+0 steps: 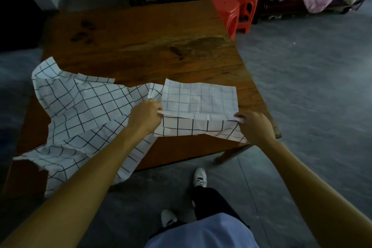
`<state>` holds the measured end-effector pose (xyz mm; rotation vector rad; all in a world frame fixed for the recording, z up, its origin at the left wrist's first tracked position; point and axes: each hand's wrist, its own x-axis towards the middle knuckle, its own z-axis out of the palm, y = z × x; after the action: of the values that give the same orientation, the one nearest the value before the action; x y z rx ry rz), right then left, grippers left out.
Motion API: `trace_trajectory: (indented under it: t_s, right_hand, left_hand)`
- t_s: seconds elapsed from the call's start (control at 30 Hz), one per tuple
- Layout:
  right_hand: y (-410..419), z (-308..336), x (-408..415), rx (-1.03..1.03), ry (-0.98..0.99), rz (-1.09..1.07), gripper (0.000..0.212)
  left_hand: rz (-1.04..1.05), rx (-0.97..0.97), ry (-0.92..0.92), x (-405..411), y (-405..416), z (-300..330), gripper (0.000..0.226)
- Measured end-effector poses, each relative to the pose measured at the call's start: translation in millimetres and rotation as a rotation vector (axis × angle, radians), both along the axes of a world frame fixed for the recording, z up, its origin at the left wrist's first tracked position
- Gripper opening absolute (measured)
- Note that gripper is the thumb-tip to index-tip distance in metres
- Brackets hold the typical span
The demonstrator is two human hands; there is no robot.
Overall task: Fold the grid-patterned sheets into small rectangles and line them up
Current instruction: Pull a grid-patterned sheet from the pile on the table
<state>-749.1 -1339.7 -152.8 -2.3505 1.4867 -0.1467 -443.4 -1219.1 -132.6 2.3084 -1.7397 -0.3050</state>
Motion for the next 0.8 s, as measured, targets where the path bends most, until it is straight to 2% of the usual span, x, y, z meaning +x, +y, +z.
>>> trace_trajectory:
  t_s: [0.27, 0.4, 0.53, 0.67, 0.8]
  right_hand:
    - [-104.3, -12.5, 25.0, 0.059, -0.069, -0.028, 0.013]
    - [-153.3, -29.6, 42.9, 0.155, 0.038, -0.049, 0.018]
    - [-180.1, -55.0, 58.6, 0.2, 0.099, 0.004, 0.014]
    - [-187.8, -79.8, 65.6, 0.184, 0.072, 0.056, 0.024]
    - [-184.9, -98.7, 66.4, 0.147, 0.045, 0.063, 0.038]
  left_hand:
    - [0.134, 0.024, 0.028, 16.3, -107.6, -0.2, 0.007]
    - [0.197, 0.124, 0.008, 27.5, -153.4, -16.9, 0.008]
    - [0.242, 0.188, -0.008, 38.5, -174.2, -47.9, 0.009]
    - [0.294, 0.269, 0.007, 35.5, -174.8, -74.0, 0.031]
    - [0.236, 0.176, -0.094, 18.6, -167.5, -89.7, 0.06]
